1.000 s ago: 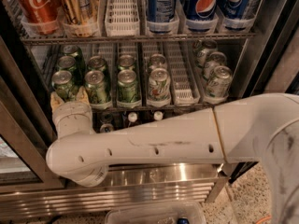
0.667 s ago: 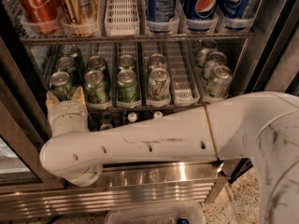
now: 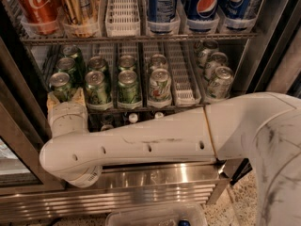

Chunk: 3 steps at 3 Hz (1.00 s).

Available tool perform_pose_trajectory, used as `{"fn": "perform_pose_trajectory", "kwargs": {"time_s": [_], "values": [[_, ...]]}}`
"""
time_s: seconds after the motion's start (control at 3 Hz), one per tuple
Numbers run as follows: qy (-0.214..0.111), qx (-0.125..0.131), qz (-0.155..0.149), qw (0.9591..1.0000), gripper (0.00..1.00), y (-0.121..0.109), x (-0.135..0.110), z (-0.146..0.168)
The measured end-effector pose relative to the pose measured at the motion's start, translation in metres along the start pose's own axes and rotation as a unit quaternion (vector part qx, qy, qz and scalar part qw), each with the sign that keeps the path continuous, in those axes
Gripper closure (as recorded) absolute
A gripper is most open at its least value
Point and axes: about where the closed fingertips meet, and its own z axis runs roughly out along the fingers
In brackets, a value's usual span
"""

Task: Pick green can from middle shelf of fridge

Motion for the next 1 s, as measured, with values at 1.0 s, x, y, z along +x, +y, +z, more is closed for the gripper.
{"fn": "perform_pose_trajectory", "kwargs": {"time_s": [1.0], "values": [[0.005,0.007,0.005,0.9999,1.0,0.0024,0.0016,-0.0021]]}}
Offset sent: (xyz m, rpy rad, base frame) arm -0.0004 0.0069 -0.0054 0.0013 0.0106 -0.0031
